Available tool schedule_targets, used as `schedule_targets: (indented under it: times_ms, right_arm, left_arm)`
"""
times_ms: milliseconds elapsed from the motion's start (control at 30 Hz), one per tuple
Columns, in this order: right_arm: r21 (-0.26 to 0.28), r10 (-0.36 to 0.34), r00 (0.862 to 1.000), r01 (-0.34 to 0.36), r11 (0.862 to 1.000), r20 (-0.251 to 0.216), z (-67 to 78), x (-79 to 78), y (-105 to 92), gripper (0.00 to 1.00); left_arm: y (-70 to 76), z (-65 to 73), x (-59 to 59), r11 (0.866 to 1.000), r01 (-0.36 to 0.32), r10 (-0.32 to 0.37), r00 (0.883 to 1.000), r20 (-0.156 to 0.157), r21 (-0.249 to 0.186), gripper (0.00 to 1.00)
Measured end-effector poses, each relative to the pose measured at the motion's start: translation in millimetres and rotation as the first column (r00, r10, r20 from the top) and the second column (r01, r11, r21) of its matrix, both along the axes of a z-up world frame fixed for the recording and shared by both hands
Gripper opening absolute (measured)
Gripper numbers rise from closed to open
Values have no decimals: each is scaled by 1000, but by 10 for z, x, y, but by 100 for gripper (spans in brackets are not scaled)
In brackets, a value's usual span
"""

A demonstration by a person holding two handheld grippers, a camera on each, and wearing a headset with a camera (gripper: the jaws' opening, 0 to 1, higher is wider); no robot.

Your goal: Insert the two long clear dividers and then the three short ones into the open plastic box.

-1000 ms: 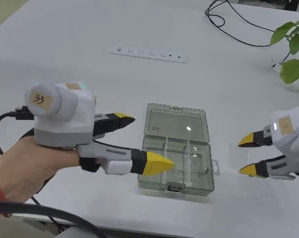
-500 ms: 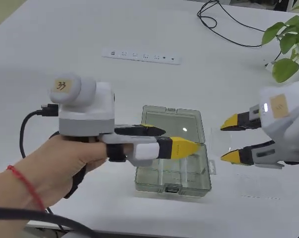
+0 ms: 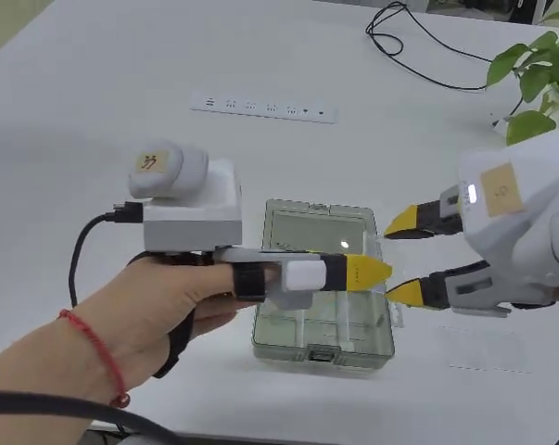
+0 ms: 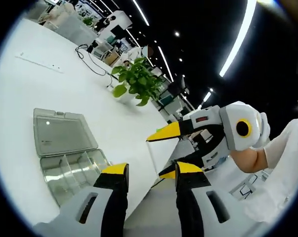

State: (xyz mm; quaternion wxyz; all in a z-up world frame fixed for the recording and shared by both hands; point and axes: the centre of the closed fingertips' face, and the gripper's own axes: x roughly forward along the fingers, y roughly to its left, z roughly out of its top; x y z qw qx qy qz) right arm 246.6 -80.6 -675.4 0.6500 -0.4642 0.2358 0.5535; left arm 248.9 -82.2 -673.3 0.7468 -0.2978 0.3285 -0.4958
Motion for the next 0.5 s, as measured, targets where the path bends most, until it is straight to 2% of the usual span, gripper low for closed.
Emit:
schedule_targets:
  times_ms: [200,500]
  right_arm:
    - [-1,12,1000,-12,1000,2,22,-54,50,33]
    - [-9,13,1000,-13,1000,-1,14,-72,50,33]
  left_arm:
    - [-33,7,-18,1000,5,-6,1000,-26,-17,22]
    - [-57,16,-71,999,27,-27,999,-27,-27,3]
